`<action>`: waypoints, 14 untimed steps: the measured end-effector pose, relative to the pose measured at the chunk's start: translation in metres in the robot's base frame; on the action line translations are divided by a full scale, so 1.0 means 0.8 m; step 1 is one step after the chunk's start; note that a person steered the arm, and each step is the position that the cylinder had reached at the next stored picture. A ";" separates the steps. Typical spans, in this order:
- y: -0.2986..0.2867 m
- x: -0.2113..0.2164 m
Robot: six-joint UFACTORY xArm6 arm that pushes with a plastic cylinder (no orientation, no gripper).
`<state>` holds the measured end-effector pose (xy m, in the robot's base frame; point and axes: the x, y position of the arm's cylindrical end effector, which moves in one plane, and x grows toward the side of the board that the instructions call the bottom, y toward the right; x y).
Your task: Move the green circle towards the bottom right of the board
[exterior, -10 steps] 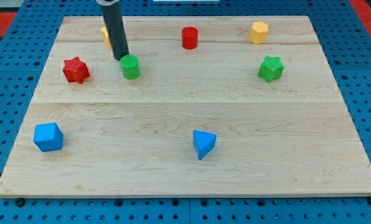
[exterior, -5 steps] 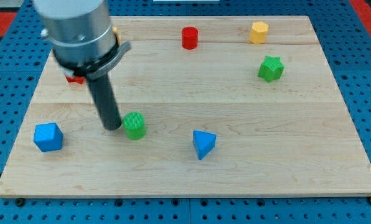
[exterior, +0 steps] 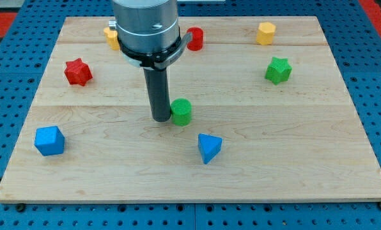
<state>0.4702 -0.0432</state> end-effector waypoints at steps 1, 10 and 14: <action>0.059 -0.003; 0.153 0.022; 0.261 0.033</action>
<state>0.4962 0.1657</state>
